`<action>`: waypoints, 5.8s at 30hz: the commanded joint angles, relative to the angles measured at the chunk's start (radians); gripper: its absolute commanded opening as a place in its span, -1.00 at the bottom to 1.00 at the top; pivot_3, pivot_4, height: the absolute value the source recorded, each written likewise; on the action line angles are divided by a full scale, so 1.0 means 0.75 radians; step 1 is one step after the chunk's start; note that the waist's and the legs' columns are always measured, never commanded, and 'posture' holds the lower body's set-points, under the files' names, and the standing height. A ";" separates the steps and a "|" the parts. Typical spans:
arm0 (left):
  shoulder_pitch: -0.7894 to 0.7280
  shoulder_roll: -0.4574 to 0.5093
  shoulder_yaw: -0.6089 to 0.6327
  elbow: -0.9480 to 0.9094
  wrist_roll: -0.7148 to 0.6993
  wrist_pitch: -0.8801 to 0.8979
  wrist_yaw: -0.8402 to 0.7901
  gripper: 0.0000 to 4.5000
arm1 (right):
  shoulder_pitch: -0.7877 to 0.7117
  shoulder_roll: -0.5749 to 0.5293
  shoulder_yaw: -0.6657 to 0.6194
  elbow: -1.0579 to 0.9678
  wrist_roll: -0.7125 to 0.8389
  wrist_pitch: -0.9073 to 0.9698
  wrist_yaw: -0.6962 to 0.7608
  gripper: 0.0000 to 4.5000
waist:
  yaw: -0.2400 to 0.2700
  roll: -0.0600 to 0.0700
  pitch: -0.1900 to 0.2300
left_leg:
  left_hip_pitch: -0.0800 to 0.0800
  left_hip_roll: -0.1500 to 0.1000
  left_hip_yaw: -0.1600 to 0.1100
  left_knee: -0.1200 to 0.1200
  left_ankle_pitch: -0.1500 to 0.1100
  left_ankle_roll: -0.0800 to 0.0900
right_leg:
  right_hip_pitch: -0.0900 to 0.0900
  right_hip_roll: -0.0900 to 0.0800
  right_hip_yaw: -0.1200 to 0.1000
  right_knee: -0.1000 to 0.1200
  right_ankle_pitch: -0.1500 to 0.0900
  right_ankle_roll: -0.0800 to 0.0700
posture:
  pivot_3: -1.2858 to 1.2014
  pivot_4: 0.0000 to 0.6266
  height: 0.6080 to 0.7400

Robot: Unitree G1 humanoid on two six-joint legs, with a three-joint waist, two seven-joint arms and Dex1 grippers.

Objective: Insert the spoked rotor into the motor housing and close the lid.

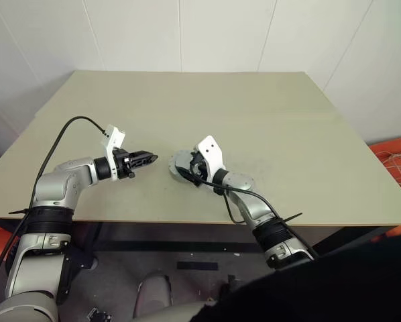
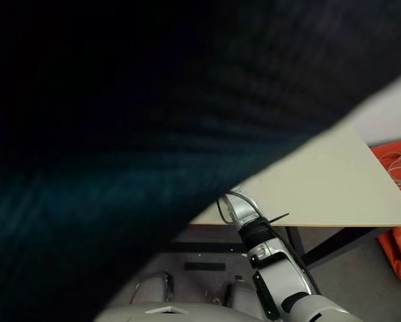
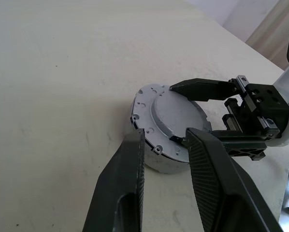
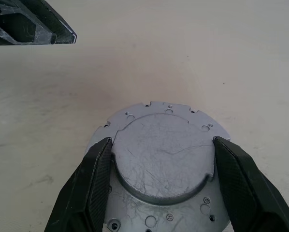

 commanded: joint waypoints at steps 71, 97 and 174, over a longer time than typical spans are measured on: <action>-0.053 -0.220 0.014 -0.007 0.051 -0.099 0.287 0.85 | 0.011 -0.021 0.010 0.063 -0.062 0.023 -0.020 0.41 | -0.002 0.000 0.000 | 0.007 0.000 0.000 -0.005 -0.001 0.001 | 0.005 0.000 0.001 -0.009 -0.003 0.006 | 0.03 -1.00 1.00; -0.193 -0.416 -0.083 0.270 0.157 -0.085 0.391 -0.98 | 0.007 -0.019 0.002 0.062 -0.059 0.020 -0.033 0.41 | -0.001 0.000 0.000 | 0.007 0.000 0.000 -0.010 -0.001 0.001 | 0.006 0.000 0.000 -0.014 -0.003 0.006 | 0.03 -1.00 1.00; -0.205 -0.320 -0.144 0.239 0.140 0.222 0.328 -1.00 | -0.373 -0.049 -1.101 -0.303 0.885 1.683 -0.367 0.98 | 0.004 0.002 -0.001 | 0.008 -0.004 0.001 -0.024 0.002 -0.003 | 0.004 0.000 0.001 -0.019 0.001 -0.001 | 0.03 -1.00 1.00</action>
